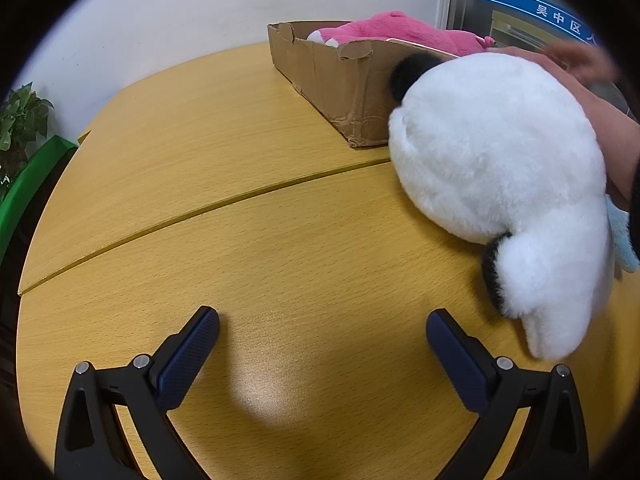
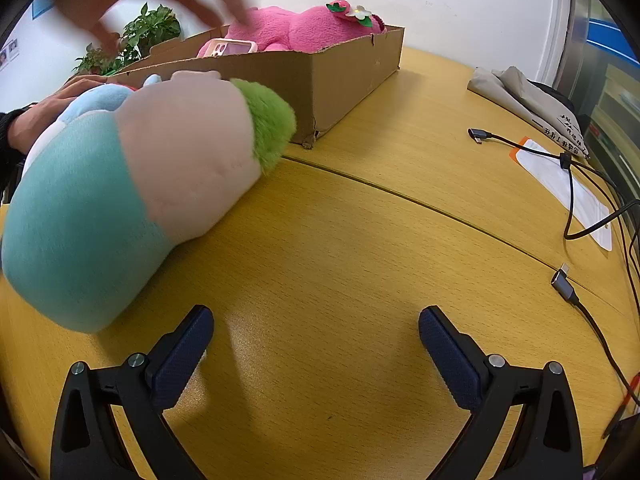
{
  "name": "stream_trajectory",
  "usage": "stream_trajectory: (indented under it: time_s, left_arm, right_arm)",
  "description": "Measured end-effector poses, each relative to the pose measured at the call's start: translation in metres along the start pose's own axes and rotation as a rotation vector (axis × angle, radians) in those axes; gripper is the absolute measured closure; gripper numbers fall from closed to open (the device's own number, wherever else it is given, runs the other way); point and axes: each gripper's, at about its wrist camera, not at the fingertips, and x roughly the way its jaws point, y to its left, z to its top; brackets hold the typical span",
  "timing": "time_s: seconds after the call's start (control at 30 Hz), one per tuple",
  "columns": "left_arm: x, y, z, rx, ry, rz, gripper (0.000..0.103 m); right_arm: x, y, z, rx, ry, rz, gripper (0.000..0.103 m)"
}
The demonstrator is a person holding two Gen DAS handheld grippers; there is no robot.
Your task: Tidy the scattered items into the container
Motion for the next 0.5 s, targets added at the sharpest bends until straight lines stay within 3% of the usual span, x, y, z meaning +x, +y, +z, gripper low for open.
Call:
stream_trajectory:
  time_s: [0.5]
  left_arm:
    - [0.0002, -0.0001, 0.0002, 0.0, 0.0, 0.0, 0.0]
  right_arm:
    - [0.0007, 0.0008, 0.0007, 0.02, 0.0, -0.014, 0.0]
